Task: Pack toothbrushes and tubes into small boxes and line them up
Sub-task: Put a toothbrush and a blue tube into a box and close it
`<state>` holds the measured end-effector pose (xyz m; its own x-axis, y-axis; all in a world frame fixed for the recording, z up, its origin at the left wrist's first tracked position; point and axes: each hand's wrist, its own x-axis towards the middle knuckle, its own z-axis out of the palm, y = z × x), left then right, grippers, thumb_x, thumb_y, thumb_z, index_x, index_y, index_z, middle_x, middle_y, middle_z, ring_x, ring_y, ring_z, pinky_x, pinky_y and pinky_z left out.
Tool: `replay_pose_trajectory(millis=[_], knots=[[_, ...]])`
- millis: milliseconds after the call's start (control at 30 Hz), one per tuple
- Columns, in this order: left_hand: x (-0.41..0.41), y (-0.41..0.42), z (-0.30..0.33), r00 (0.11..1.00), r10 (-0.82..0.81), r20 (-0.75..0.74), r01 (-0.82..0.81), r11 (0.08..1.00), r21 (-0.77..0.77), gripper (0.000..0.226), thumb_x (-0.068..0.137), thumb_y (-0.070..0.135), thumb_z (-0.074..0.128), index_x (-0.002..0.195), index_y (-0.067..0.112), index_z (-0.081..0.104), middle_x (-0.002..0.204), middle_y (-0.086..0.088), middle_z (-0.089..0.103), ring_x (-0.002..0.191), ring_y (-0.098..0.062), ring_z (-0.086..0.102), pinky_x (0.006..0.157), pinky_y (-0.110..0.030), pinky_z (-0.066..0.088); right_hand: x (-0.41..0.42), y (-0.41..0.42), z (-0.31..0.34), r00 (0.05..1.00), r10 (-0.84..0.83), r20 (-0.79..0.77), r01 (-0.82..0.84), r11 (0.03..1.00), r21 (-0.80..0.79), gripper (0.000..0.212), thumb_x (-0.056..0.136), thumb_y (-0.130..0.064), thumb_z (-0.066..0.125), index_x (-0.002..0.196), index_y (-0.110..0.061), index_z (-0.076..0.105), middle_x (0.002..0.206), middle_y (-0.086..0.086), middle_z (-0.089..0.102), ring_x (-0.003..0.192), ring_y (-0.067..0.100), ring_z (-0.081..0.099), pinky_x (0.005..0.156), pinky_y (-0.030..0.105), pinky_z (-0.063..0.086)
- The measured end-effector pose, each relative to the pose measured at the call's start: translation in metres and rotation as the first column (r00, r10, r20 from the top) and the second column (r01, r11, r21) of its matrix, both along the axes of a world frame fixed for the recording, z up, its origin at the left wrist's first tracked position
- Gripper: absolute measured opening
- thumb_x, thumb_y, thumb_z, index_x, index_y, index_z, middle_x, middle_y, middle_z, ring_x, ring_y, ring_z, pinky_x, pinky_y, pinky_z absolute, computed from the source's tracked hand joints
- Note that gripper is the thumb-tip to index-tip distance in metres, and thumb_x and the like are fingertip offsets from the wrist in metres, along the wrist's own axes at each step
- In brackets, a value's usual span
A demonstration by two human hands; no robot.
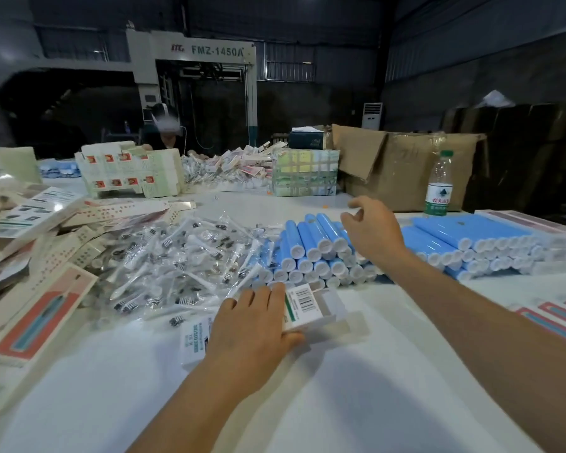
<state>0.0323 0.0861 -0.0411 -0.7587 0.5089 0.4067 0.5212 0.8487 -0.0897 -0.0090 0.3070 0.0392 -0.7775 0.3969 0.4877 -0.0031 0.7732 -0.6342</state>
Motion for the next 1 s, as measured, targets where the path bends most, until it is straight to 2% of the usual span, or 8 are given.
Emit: replay_pose_trajectory(millis=[200, 333, 467, 567, 667, 733, 833, 1000], knots=[[-0.003, -0.004, -0.002, 1.000, -0.023, 0.017, 0.022, 0.999, 0.035, 0.081, 0.086, 0.071, 0.030, 0.145, 0.020, 0.009, 0.140, 0.001, 0.033, 0.124, -0.021, 0.032, 0.097, -0.036, 0.027, -0.049, -0.012, 0.026, 0.847, -0.112, 0.520, -0.049, 0.957, 0.286, 0.026, 0.093, -0.015, 0.046, 0.069, -0.008, 0.041, 0.070, 0.007, 0.042, 0.061, 0.020, 0.042, 0.049, 0.028, 0.028], [-0.006, -0.004, -0.004, 1.000, -0.018, 0.008, 0.018, 1.000, 0.012, 0.085, 0.084, 0.074, 0.030, 0.145, 0.018, 0.011, 0.141, -0.002, 0.034, 0.124, -0.024, 0.033, 0.098, -0.039, 0.029, -0.058, -0.020, 0.036, 0.810, -0.163, 0.563, -0.102, 0.907, 0.409, 0.030, 0.095, -0.021, 0.049, 0.069, -0.008, 0.044, 0.071, 0.006, 0.044, 0.078, 0.024, 0.049, 0.052, 0.028, 0.035], [-0.008, -0.003, -0.005, 1.000, -0.021, 0.009, 0.021, 1.000, 0.007, 0.085, 0.083, 0.075, 0.031, 0.144, 0.019, 0.011, 0.138, 0.000, 0.035, 0.122, -0.022, 0.033, 0.097, -0.038, 0.029, -0.054, -0.017, 0.042, 0.789, -0.151, 0.595, -0.076, 0.938, 0.339, 0.021, 0.087, -0.019, 0.063, 0.077, -0.005, 0.051, 0.068, 0.007, 0.048, 0.059, 0.019, 0.045, 0.048, 0.025, 0.033], [-0.010, -0.005, -0.006, 1.000, -0.014, 0.002, 0.014, 0.999, 0.033, 0.081, 0.085, 0.072, 0.029, 0.145, 0.021, 0.009, 0.142, 0.002, 0.032, 0.125, -0.020, 0.032, 0.099, -0.036, 0.028, -0.045, -0.010, 0.040, 0.869, -0.013, 0.495, -0.019, 0.998, 0.060, 0.011, 0.086, -0.013, 0.060, 0.086, -0.002, 0.056, 0.060, 0.011, 0.046, 0.050, 0.021, 0.040, 0.046, 0.025, 0.029], [-0.011, -0.007, -0.005, 0.999, -0.014, -0.032, 0.016, 0.998, 0.055, 0.077, 0.086, 0.072, 0.025, 0.144, 0.024, 0.010, 0.145, 0.004, 0.030, 0.126, -0.019, 0.033, 0.097, -0.033, 0.029, -0.024, 0.003, 0.041, 0.951, 0.104, 0.291, -0.017, 0.958, -0.288, 0.080, 0.086, -0.012, 0.059, 0.150, -0.015, 0.011, 0.066, 0.012, 0.051, 0.045, 0.019, 0.042, 0.037, 0.021, 0.031], [-0.010, -0.008, -0.004, 0.999, -0.010, -0.040, 0.013, 0.997, 0.078, 0.077, 0.086, 0.072, 0.023, 0.145, 0.024, 0.010, 0.144, 0.006, 0.030, 0.126, -0.017, 0.034, 0.097, -0.031, 0.030, 0.003, 0.009, 0.035, 0.977, 0.183, 0.106, -0.111, 0.870, -0.480, 0.098, 0.085, -0.009, 0.060, 0.150, -0.031, -0.010, 0.066, 0.014, 0.055, 0.035, 0.017, 0.045, 0.033, 0.019, 0.034], [-0.008, -0.009, -0.002, 0.999, -0.004, -0.044, 0.008, 0.995, 0.100, 0.078, 0.087, 0.072, 0.023, 0.147, 0.024, 0.007, 0.145, 0.008, 0.029, 0.127, -0.016, 0.035, 0.098, -0.029, 0.031, 0.048, 0.006, 0.010, 0.956, 0.232, -0.177, -0.289, 0.666, -0.688, 0.102, 0.082, -0.002, 0.064, 0.148, -0.044, -0.002, 0.076, 0.020, 0.063, 0.038, 0.022, 0.056, 0.036, 0.025, 0.043], [0.001, 0.004, 0.003, 0.999, -0.002, -0.052, 0.007, 0.995, 0.099, 0.079, 0.086, 0.071, 0.023, 0.147, 0.024, 0.008, 0.142, 0.008, 0.032, 0.125, -0.015, 0.036, 0.095, -0.030, 0.033, 0.075, -0.009, -0.039, 0.926, 0.186, -0.330, -0.378, 0.503, -0.777, 0.105, 0.086, 0.003, 0.061, 0.147, -0.045, -0.009, 0.059, 0.005, 0.068, 0.042, 0.021, 0.058, 0.042, 0.029, 0.049]])
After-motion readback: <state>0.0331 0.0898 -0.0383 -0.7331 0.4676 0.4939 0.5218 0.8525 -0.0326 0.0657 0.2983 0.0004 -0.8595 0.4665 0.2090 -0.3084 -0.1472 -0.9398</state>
